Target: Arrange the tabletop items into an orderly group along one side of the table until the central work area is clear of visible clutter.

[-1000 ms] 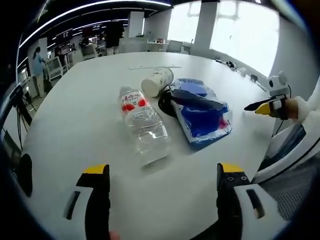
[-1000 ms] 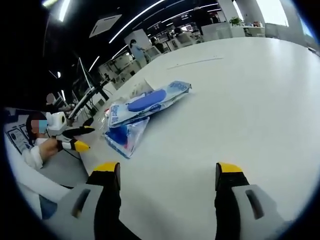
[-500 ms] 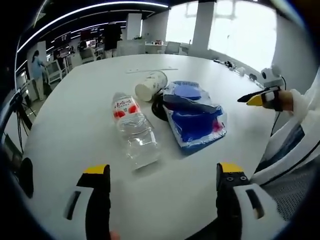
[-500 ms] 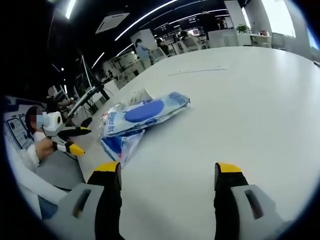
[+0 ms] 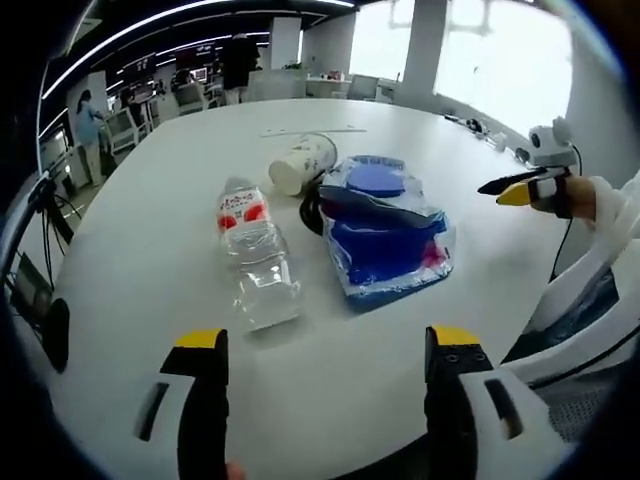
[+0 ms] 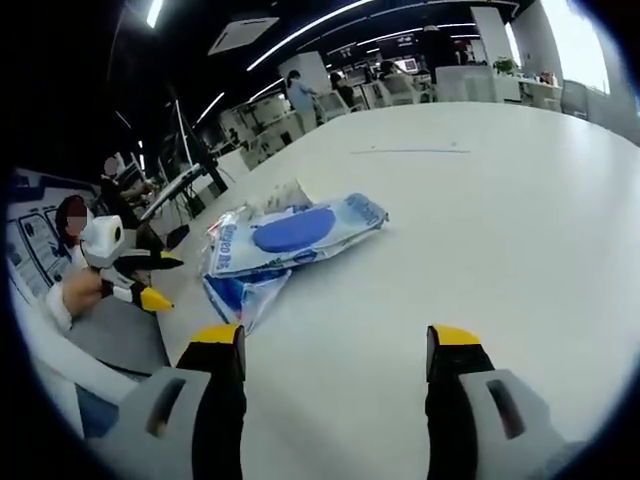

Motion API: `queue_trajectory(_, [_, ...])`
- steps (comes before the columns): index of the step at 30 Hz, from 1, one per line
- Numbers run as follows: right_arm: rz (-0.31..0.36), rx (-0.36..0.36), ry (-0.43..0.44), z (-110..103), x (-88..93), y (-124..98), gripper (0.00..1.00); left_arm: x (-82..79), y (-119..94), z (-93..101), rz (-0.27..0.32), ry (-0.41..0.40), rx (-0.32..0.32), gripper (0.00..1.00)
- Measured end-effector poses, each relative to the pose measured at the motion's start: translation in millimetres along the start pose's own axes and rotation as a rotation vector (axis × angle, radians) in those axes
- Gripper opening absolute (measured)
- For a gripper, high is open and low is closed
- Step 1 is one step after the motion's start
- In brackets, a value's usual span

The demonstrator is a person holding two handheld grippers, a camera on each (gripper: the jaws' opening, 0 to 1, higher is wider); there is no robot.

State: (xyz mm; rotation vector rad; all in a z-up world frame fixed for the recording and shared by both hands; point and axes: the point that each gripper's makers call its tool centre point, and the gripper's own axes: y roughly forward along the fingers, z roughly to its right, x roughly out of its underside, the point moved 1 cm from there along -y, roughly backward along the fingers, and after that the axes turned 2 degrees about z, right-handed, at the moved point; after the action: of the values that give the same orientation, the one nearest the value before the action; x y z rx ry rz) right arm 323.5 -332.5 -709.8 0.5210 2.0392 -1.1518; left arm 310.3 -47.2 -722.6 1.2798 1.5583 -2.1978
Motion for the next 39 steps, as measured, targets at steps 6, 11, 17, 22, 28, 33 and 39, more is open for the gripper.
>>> queue_trajectory(6, [-0.019, -0.020, -0.038, -1.6, -4.2, 5.0, 0.71, -11.5, -2.7, 14.0, 0.049, -0.079, 0.011, 0.84])
queue_trajectory(11, [-0.030, -0.025, -0.086, 5.0, -16.4, 9.1, 0.70, -19.6, 1.4, 26.0, 0.056, -0.099, 0.023, 0.80])
queue_trajectory(17, [-0.039, -0.027, -0.135, 11.7, -29.4, 14.0, 0.70, -20.8, 5.6, 32.9, 0.038, -0.093, 0.039, 0.80])
queue_trajectory(22, [-0.043, -0.032, -0.154, 17.3, -38.9, 19.2, 0.68, -37.6, 4.3, 42.5, 0.114, -0.167, 0.073, 0.77])
queue_trajectory(28, [-0.043, -0.030, -0.158, 25.4, -53.0, 25.9, 0.67, -52.0, 5.7, 51.7, 0.186, -0.250, 0.103, 0.70])
queue_trajectory(33, [-0.032, -0.036, -0.139, 31.0, -65.8, 31.1, 0.66, -56.3, 6.5, 54.9, 0.205, -0.265, 0.105, 0.67])
queue_trajectory(39, [-0.027, -0.039, -0.069, 40.9, -76.9, 44.8, 0.64, -65.6, 8.7, 60.7, 0.254, -0.318, 0.099, 0.56])
